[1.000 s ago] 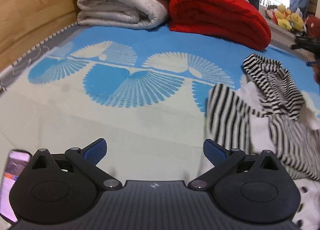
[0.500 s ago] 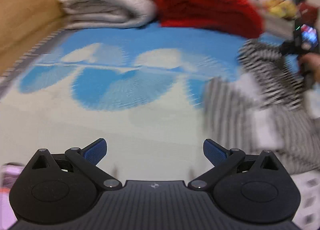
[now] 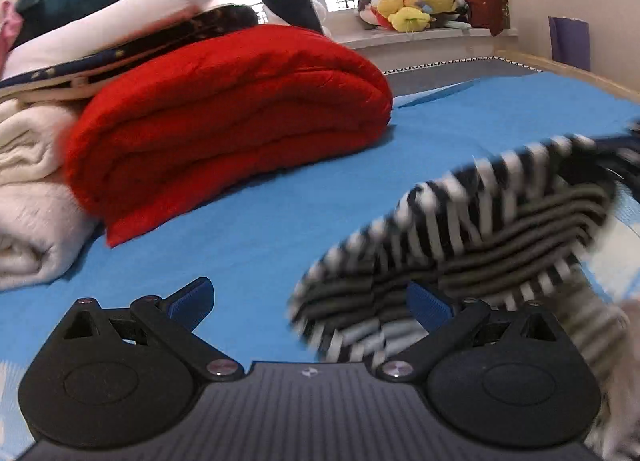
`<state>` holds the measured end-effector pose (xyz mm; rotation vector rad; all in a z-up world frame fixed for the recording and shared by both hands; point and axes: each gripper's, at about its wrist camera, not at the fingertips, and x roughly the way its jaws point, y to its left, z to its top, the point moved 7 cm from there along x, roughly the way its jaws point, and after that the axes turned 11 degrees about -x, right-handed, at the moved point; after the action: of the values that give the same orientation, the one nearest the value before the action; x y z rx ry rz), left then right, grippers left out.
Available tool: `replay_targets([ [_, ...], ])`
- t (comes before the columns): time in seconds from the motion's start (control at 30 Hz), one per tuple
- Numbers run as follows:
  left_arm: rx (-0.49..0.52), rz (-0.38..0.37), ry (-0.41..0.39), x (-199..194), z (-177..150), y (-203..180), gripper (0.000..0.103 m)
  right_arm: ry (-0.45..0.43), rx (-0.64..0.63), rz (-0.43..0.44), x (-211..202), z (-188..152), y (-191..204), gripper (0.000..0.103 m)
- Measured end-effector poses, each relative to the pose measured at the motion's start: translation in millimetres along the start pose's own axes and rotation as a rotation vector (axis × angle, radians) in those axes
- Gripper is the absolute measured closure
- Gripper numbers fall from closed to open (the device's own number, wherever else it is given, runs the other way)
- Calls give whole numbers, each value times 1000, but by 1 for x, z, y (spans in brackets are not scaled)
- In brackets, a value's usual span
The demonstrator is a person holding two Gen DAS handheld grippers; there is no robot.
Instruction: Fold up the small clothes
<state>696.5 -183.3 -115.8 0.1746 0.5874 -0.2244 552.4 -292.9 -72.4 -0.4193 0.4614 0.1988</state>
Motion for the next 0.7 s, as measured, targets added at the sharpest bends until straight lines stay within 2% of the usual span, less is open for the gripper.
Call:
replay_targets([
  [0.07, 38, 15, -45, 12, 9, -10, 25, -35, -25, 26, -2, 5, -6, 99],
  [0.1, 53, 1, -51, 15, 14, -14, 65, -74, -44, 16, -5, 8, -8, 99],
  [0.13, 24, -27, -23, 15, 17, -14, 97, -101, -55, -15, -7, 10, -15, 99],
  [0.17, -52, -81, 2, 11, 21, -10, 99, -103, -31, -45, -7, 11, -25, 99],
  [0.2, -138, -146, -19, -5, 25, -5, 99, -108, 14, -64, -11, 12, -35, 99],
  [0.23, -179, -207, -49, -26, 27, -2, 99, -133, 52, -73, -22, 15, -43, 99],
  [0.33, -129, -338, -111, -113, 4, 5, 99, -240, 78, -35, -81, 18, -43, 99],
  [0.4, -48, -378, -110, -173, -35, 9, 98, -298, 51, 44, -137, 8, -22, 99],
  [0.5, 25, -417, 2, -234, -115, 10, 94, -282, -37, 175, -214, -33, 29, 99],
  [0.57, 50, -415, 131, -252, -174, 12, 70, -165, -53, 273, -243, -77, 68, 98],
  [0.6, 43, -397, 192, -260, -202, 16, 39, -63, -81, 328, -249, -104, 90, 91],
  [0.63, 25, -390, 234, -267, -227, 22, 20, 52, -115, 393, -254, -135, 113, 84],
  [0.67, 19, -383, 253, -274, -241, 29, 18, 130, -128, 425, -257, -156, 126, 59],
  [0.7, 8, -362, 261, -284, -253, 39, 18, 191, -145, 425, -262, -174, 135, 50],
])
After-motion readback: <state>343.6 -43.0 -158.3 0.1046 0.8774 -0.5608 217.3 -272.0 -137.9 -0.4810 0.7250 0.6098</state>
